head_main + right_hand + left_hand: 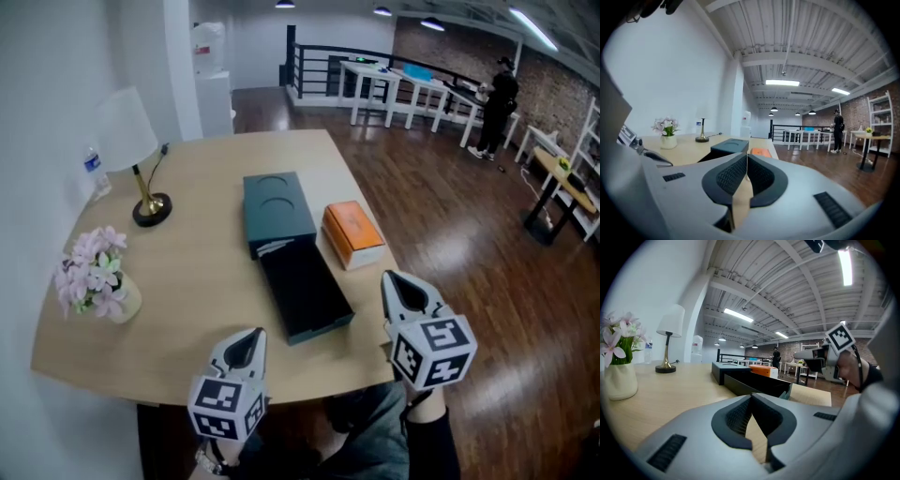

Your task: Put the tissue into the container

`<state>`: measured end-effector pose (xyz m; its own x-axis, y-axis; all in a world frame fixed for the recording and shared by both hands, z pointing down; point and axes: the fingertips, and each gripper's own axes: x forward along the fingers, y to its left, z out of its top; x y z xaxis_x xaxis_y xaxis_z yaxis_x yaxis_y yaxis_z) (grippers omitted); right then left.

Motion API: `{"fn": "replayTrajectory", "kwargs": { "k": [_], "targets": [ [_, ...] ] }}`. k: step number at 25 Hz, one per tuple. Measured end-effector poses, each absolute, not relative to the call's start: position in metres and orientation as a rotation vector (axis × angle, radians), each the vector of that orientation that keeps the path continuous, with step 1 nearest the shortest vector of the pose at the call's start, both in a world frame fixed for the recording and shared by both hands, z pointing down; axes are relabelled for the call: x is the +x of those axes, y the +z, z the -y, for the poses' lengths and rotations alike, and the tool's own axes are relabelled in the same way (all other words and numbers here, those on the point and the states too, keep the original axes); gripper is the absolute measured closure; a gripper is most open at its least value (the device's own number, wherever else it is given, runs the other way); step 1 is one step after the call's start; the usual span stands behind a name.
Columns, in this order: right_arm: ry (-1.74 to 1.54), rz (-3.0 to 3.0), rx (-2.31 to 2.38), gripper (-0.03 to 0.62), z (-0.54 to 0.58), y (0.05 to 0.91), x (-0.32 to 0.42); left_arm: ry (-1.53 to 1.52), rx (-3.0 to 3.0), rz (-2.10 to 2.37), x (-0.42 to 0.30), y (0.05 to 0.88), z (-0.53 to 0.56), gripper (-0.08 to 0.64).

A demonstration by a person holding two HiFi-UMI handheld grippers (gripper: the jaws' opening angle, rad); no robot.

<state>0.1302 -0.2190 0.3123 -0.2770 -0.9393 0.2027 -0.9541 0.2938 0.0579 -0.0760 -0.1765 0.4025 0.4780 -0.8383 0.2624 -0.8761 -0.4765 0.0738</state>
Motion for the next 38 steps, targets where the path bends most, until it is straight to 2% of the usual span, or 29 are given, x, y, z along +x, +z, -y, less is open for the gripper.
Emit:
{"fn": "replayTrajectory", "kwargs": {
  "k": [1, 4, 7, 9, 10, 13, 24, 31, 38],
  "targets": [
    [0.072, 2.360, 1.748, 0.576, 0.228, 0.298, 0.130, 0.281, 2.525, 1.484, -0.076, 0.403, 0.177, 0.563],
    [0.041, 2.349, 1.711, 0.482, 0.263, 0.279, 0.128, 0.279, 2.521, 1.486, -0.076, 0.403, 0.176, 0.563],
    [0.095, 2.305, 1.684, 0.218, 0.302, 0.289, 0.127, 0.281, 2.522, 1.485, -0.075, 0.404, 0.176, 0.563],
    [0.133, 2.250, 1.671, 0.132, 0.328, 0.304, 0.129, 0.283, 2.523, 1.485, -0.075, 0.404, 0.176, 0.563],
    [0.153, 2.219, 1.660, 0.104, 0.340, 0.315, 0.130, 0.283, 2.522, 1.485, -0.075, 0.404, 0.175, 0.563],
    [0.231, 2.151, 1.623, 0.074, 0.367, 0.349, 0.133, 0.278, 2.517, 1.483, -0.074, 0.403, 0.175, 0.563],
    [0.335, 2.107, 1.610, 0.074, 0.394, 0.395, 0.135, 0.274, 2.509, 1.484, -0.074, 0.402, 0.176, 0.563],
    [0.322, 2.074, 1.663, 0.186, 0.395, 0.393, 0.141, 0.275, 2.511, 1.488, -0.074, 0.403, 0.177, 0.563],
    [0.293, 2.124, 1.709, 0.202, 0.370, 0.362, 0.147, 0.275, 2.523, 1.490, -0.075, 0.405, 0.178, 0.563]
  ]
}}
